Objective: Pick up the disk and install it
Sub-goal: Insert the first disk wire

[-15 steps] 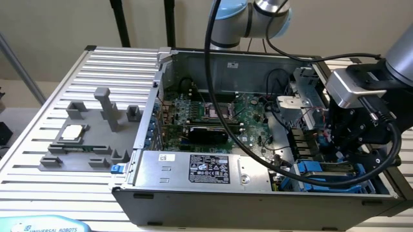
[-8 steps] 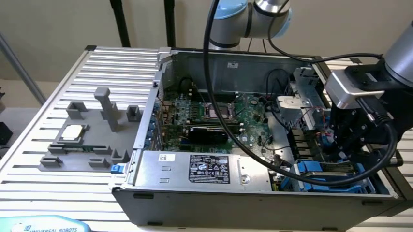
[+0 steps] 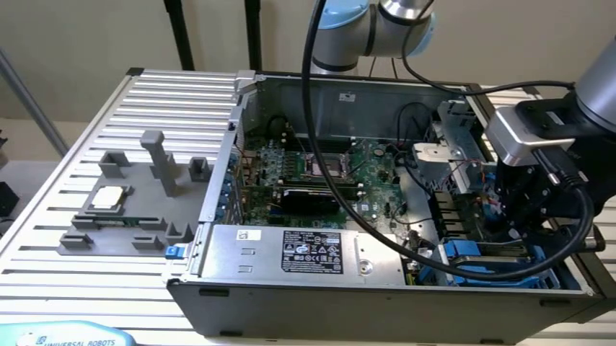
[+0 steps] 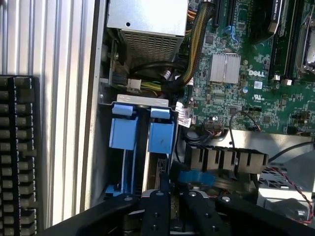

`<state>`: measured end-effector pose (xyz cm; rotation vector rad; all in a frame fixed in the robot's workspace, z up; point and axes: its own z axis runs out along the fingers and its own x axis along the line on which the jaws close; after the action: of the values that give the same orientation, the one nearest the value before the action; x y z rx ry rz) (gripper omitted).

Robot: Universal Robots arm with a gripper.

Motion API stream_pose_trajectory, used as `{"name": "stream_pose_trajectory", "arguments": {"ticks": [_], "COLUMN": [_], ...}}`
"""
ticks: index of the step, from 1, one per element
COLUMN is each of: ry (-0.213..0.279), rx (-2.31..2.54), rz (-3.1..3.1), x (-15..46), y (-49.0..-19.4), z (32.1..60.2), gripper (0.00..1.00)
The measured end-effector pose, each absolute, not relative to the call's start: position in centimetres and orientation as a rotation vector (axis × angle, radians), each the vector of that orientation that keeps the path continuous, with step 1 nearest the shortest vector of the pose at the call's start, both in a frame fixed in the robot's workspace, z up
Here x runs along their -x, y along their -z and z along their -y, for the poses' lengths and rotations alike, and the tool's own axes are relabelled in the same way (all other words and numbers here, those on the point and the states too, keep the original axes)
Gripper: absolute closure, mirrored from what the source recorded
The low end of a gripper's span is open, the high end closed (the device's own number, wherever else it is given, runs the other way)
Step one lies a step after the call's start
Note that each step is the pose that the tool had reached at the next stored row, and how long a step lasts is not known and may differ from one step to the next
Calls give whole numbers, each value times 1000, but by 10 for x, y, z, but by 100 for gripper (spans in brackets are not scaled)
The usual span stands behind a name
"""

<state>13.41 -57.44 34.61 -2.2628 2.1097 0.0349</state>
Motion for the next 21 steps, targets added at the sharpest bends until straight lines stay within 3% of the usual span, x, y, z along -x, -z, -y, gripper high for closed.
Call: {"name": "stream_pose_trajectory", "arguments": {"ticks": [10,21], "ry": [-29,23], "rx": [2233,2154], "rz": [-2136,-2178], "x": [-134,-133], "y": [-347,-344], "z": [580,580], "gripper": [84,84]}}
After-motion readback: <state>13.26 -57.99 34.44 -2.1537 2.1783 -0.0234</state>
